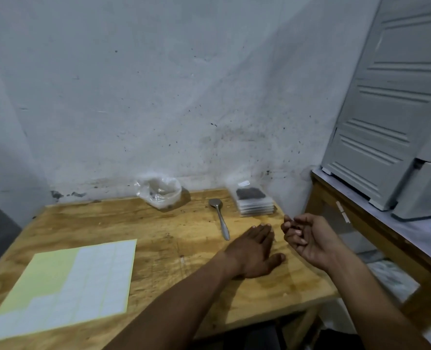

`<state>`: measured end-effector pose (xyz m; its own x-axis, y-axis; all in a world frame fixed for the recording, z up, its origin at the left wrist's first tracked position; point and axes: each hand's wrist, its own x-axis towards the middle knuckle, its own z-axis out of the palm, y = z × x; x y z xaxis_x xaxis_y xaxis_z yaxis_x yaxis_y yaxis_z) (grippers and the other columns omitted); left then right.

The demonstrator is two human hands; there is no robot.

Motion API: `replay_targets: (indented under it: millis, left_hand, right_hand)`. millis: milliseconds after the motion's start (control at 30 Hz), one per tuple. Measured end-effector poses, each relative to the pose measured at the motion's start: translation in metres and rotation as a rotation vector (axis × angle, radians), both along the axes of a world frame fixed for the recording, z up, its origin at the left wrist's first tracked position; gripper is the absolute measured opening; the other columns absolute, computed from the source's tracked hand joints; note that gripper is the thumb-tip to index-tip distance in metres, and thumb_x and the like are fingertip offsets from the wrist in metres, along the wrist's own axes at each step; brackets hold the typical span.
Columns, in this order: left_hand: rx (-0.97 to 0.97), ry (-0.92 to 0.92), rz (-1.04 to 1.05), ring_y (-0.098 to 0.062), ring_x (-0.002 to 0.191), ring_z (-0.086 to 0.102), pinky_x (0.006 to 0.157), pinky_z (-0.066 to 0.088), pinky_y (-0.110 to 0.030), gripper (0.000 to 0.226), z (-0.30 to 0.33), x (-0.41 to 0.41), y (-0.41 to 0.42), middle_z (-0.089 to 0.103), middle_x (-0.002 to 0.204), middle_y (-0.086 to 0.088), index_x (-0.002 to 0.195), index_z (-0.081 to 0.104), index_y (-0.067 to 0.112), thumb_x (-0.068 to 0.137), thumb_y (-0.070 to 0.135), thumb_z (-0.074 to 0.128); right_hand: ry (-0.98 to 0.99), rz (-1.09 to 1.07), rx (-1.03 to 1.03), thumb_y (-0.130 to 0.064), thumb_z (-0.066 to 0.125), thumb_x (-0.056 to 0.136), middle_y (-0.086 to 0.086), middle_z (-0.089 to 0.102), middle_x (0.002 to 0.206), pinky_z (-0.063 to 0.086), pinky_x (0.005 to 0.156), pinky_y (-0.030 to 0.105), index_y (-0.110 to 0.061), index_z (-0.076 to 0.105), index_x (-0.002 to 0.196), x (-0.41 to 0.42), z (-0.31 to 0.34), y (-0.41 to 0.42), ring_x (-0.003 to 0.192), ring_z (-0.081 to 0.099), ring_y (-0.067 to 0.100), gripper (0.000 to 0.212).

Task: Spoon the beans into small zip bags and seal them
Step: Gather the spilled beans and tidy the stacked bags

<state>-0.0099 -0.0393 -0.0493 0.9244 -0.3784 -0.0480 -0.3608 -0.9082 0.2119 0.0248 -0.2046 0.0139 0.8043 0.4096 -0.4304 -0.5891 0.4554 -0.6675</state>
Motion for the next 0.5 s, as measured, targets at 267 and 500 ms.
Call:
replay_targets:
  millis: [267,500]
  left_hand:
    - [-0.039,-0.001,-0.058,-0.026,0.157,0.0,0.126,0.001,-0.037,0.074,0.008,-0.016,0.012,0.006,0.169,-0.016,0.16,0.015,0.006,0.106,0.055,0.025]
    - [-0.238,-0.066,-0.081,-0.029,0.144,0.034,0.114,0.035,-0.038,0.055,0.004,-0.033,0.041,0.033,0.161,-0.012,0.138,0.051,0.006,0.104,0.048,0.045]
  right_hand:
    - [-0.037,0.065,-0.203,-0.02,0.042,0.104,-0.003,0.036,0.048,0.013,0.023,0.013,-0.018,0.04,0.068,0.01,0.011,0.033,0.027,0.023,0.004,0.037]
    - [0.038,0.152,-0.12,-0.017,0.04,0.104,-0.006,0.031,0.044,0.01,0.023,0.016,-0.02,0.039,0.063,0.018,0.019,0.074,0.027,0.022,0.005,0.041]
